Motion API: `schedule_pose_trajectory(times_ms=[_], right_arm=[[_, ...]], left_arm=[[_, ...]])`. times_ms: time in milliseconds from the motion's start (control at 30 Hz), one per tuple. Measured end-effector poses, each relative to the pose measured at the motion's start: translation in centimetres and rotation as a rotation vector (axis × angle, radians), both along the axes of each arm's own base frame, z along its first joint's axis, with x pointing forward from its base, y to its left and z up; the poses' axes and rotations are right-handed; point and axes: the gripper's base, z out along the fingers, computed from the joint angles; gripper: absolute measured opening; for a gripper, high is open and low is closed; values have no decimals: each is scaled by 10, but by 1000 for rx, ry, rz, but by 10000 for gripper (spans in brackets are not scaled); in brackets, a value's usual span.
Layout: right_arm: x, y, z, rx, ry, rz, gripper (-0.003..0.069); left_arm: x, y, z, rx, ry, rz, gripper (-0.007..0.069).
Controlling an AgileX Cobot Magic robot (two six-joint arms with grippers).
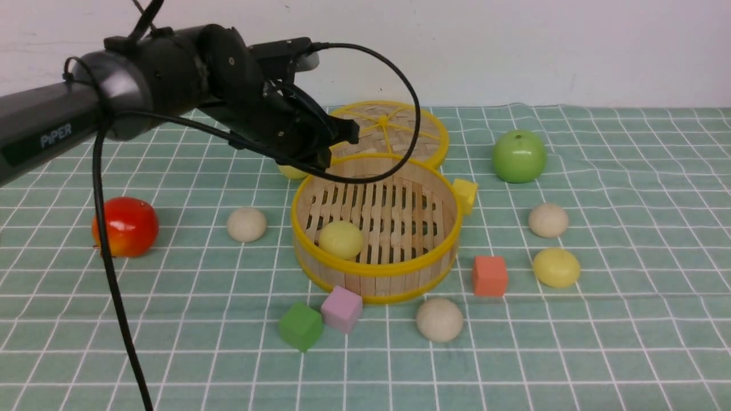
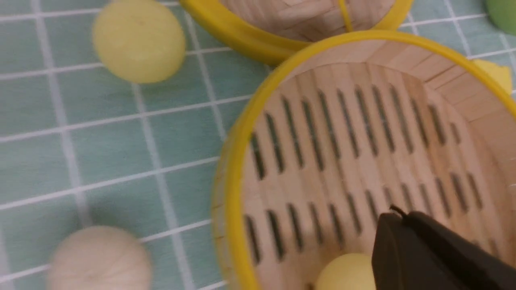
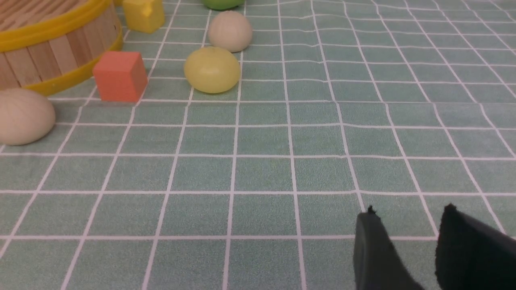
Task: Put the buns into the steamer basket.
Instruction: Use the left arm to grab a steamed stuffed bun
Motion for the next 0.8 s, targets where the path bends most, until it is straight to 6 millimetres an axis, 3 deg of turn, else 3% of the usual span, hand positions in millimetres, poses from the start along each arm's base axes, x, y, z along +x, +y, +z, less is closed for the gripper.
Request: schedule_pose_trajectory(times_ms=[67, 167, 400, 533, 800], right_arm=[[0, 0, 0, 0, 0, 0, 240], [0, 0, 0, 0, 0, 0, 240], [0, 0, 0, 0, 0, 0, 240], [0, 0, 0, 0, 0, 0, 240], [0, 0, 0, 0, 0, 0, 240]], left_arm=[[-2, 6, 4, 22, 4, 1, -14], [-6, 30, 13, 66, 51, 63, -14], [-3, 54, 9, 120, 102, 175, 1], [0, 57, 2, 153, 104, 202, 71], [12, 55, -32, 198, 167, 183, 265]])
